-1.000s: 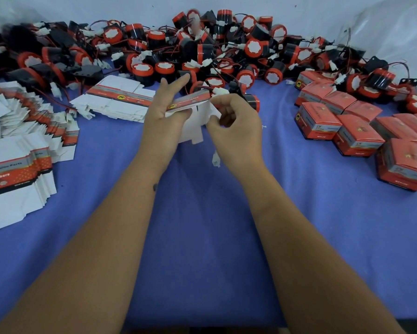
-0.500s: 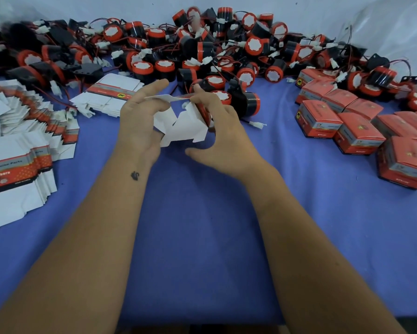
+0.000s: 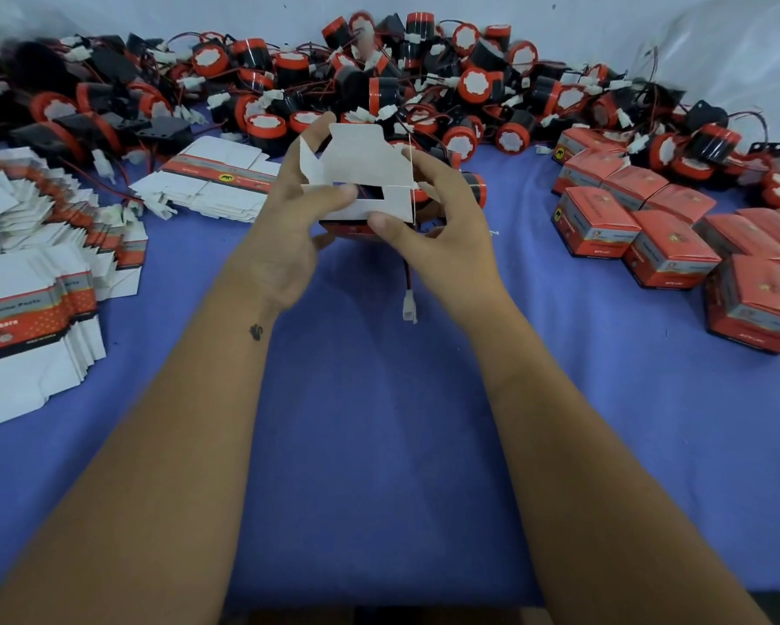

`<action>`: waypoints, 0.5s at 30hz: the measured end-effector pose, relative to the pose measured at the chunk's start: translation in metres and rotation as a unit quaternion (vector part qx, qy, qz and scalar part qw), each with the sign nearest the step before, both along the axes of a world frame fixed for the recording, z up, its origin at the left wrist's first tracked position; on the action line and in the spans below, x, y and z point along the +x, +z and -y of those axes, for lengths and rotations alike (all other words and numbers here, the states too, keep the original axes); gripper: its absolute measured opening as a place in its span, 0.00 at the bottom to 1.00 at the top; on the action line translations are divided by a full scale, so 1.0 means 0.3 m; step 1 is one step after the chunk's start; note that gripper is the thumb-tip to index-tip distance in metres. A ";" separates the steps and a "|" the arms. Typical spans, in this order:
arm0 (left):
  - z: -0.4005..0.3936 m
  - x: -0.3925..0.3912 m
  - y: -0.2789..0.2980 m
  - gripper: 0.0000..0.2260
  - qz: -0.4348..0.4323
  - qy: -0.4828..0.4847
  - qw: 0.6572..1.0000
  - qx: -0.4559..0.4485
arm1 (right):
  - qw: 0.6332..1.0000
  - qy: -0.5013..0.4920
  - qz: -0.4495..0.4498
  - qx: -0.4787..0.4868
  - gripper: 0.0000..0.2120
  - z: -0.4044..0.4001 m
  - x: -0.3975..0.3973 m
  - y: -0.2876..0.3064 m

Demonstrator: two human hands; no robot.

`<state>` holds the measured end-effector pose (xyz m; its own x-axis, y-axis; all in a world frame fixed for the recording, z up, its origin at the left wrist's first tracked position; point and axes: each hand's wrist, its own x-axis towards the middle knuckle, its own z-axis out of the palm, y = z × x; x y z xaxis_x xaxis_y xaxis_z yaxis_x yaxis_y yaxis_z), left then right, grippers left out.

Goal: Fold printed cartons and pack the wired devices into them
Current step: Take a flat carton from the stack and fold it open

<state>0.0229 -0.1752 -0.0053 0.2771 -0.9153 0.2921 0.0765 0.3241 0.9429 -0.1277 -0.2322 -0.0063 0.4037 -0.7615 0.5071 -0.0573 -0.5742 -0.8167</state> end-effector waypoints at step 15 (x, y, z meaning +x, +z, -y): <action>0.034 -0.032 -0.065 0.13 0.066 0.078 0.995 -0.006 | 0.989 0.046 0.031 0.135 0.11 -0.020 0.028 -0.012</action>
<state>0.0133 -0.1854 -0.0248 0.3733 -0.8604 0.3469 -0.1006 0.3342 0.9371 -0.1194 -0.2263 -0.0097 0.4519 -0.8340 0.3167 0.0395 -0.3359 -0.9411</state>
